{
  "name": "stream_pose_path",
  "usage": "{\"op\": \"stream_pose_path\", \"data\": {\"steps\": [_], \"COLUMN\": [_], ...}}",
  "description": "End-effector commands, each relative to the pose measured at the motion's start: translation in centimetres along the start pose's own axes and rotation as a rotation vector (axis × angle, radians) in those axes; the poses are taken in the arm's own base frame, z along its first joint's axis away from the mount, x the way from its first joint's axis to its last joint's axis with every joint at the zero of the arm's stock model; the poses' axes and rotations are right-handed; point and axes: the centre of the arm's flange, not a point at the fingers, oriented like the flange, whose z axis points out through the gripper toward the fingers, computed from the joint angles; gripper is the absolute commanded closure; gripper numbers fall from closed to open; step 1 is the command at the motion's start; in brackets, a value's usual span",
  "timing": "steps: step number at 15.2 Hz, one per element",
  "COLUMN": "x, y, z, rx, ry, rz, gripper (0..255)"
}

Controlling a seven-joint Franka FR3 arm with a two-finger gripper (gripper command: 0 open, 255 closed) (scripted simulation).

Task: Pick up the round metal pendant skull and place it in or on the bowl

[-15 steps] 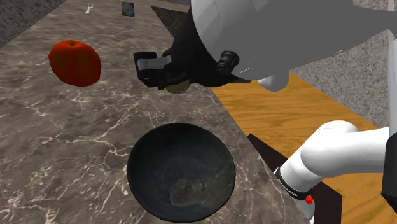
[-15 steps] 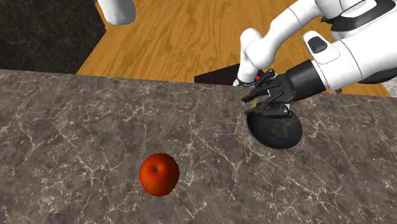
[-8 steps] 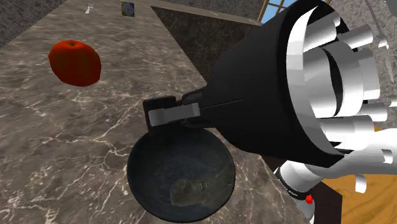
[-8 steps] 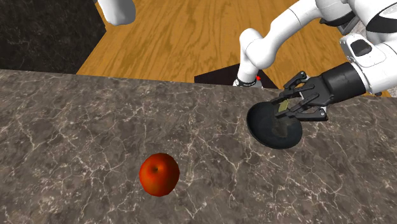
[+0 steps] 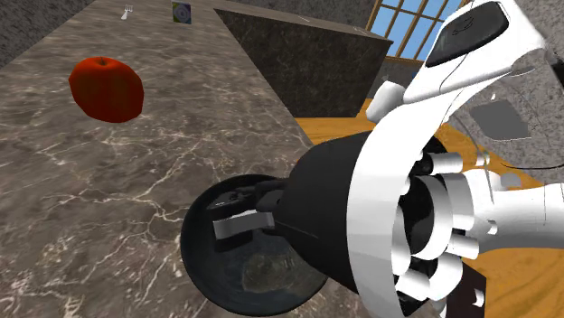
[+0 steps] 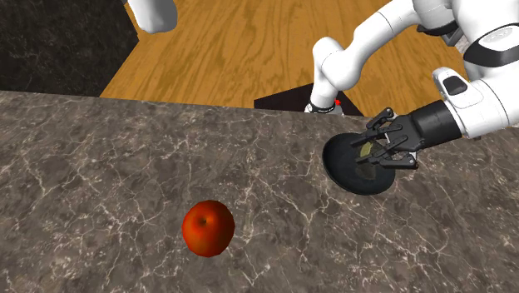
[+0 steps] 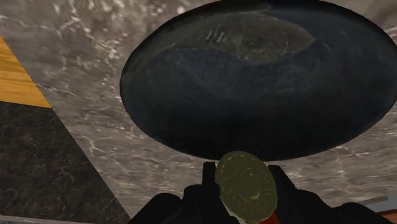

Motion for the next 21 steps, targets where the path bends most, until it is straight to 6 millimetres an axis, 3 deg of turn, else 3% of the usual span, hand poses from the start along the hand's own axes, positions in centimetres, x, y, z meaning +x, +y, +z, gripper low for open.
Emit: {"op": "stream_pose_path", "data": {"steps": [1,3,11,12,17,21], "x": [-0.7,-1.6,-1.6,-1.6,-1.6,-1.6], "y": [0.0,0.0,0.0,0.0,0.0,0.0], "z": [0.8,1.6,1.6,1.6,1.6,-3.4], "rx": [0.0,0.0,0.0,0.0,0.0,0.0], "ry": [0.0,0.0,0.0,0.0,0.0,0.0], "rz": [0.0,0.0,0.0,0.0,0.0,0.0], "gripper": [255,255,255,0,0,0]}}
